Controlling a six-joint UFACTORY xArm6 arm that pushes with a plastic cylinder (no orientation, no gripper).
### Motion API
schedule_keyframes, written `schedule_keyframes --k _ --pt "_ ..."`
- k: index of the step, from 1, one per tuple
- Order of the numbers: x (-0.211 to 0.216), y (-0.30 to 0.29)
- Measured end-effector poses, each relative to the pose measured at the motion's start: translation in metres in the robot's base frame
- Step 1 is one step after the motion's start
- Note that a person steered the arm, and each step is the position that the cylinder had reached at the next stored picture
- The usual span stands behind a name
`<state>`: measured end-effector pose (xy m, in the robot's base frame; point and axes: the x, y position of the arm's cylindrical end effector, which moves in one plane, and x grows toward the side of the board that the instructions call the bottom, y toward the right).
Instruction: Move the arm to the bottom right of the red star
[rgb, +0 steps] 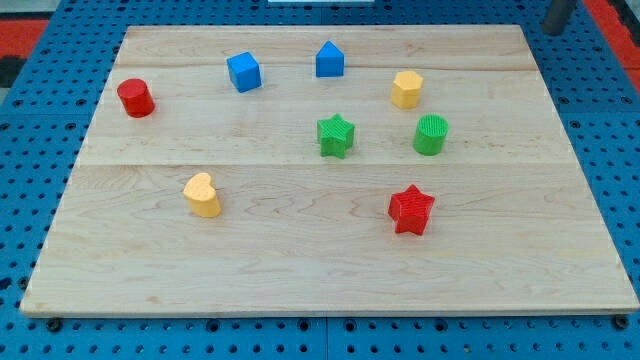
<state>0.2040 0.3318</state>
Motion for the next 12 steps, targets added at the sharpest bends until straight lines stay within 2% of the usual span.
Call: schedule_keyframes --k 2,3,4,5,6,8,9,10,11,12 --pt "0.031 0.006" --pt "0.033 -0.02" --pt "0.071 -0.058" --pt "0.098 -0.02" --pt "0.1 0.013" --pt "0.129 0.013" --pt "0.227 -0.035" --pt "0.292 -0.091" --pt "0.346 -0.171" --pt "0.373 -0.234"
